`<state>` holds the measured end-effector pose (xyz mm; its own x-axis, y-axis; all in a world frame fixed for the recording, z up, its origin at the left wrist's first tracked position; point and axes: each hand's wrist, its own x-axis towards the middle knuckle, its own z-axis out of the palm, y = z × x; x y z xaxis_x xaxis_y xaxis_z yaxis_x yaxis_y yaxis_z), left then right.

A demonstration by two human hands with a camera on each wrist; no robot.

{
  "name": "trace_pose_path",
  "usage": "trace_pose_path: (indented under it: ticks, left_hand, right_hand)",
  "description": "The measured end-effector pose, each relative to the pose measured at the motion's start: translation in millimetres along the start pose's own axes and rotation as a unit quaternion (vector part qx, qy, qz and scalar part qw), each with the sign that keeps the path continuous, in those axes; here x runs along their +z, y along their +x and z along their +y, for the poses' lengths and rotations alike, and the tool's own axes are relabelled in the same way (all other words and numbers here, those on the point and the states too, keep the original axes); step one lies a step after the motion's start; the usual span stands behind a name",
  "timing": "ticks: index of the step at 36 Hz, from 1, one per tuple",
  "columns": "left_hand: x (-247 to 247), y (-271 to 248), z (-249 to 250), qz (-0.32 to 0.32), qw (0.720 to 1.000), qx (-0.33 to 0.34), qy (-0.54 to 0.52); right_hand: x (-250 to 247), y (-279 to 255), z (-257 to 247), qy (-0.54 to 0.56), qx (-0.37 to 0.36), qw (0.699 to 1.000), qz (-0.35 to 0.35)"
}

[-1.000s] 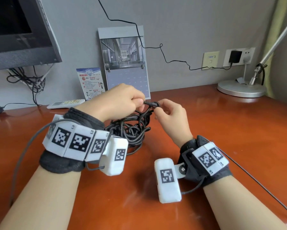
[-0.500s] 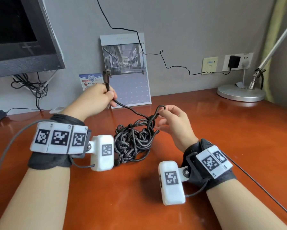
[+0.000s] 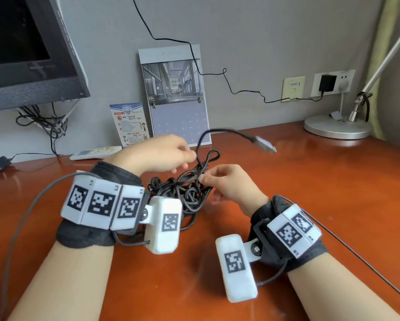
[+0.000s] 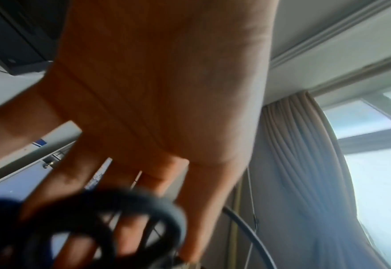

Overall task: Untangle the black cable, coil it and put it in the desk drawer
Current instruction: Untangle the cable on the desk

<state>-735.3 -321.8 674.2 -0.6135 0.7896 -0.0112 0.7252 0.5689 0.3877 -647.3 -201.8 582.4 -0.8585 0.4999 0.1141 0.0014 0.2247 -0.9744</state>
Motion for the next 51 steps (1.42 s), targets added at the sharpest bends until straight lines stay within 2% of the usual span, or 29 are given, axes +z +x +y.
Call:
trace_pose_path:
  ticks: [4, 8, 13, 17, 21, 27, 33, 38, 41, 47, 51]
  left_hand:
    - [15.0, -0.4, 9.9, -0.048, 0.994, -0.018, 0.095]
    - [23.9, 1.0, 14.1, -0.035, 0.995, -0.017, 0.090]
    - [25.9, 3.4, 12.9, 0.009, 1.000, 0.013, 0.017]
    - [27.3, 12.6, 6.5, 0.072, 0.989, 0.001, -0.129]
    - [29.3, 21.3, -3.4, 0.166, 0.966, -0.024, -0.199]
    - [40.6, 30.8, -19.2, 0.151, 0.958, -0.050, -0.236]
    - [50.7, 35.8, -17.5, 0.205, 0.948, -0.047, -0.238]
    - [48.9, 38.5, -26.6, 0.247, 0.936, -0.069, -0.242]
    - [47.3, 36.8, -27.4, 0.260, 0.934, -0.075, -0.233]
    - [51.6, 33.4, -18.8, 0.213, 0.960, -0.080, -0.160]
    - [53.0, 32.6, -16.5, 0.221, 0.967, -0.053, -0.115]
  right_hand:
    - [0.7, -0.5, 0.7, -0.025, -0.008, 1.000, 0.012]
    - [2.2, 0.0, -0.8, -0.017, -0.034, 0.998, 0.052]
    - [1.2, 2.3, 0.4, 0.016, -0.076, 0.992, 0.103]
    - [-2.7, 4.4, -0.9, 0.043, -0.105, 0.986, 0.121]
    - [-5.0, 4.5, -2.5, 0.133, -0.116, 0.980, 0.089]
    - [-2.6, 1.3, -9.5, 0.325, -0.057, 0.944, -0.025]
    - [-7.9, -0.4, -13.0, 0.287, -0.015, 0.957, -0.029]
    - [-15.0, -4.8, -16.6, 0.358, -0.012, 0.933, -0.019]
    - [-14.7, -5.0, -18.4, 0.347, -0.001, 0.938, -0.007]
    - [-23.0, -4.7, -16.9, 0.295, 0.044, 0.954, -0.015]
    - [-30.2, -8.1, -17.3, 0.252, 0.045, 0.966, -0.047]
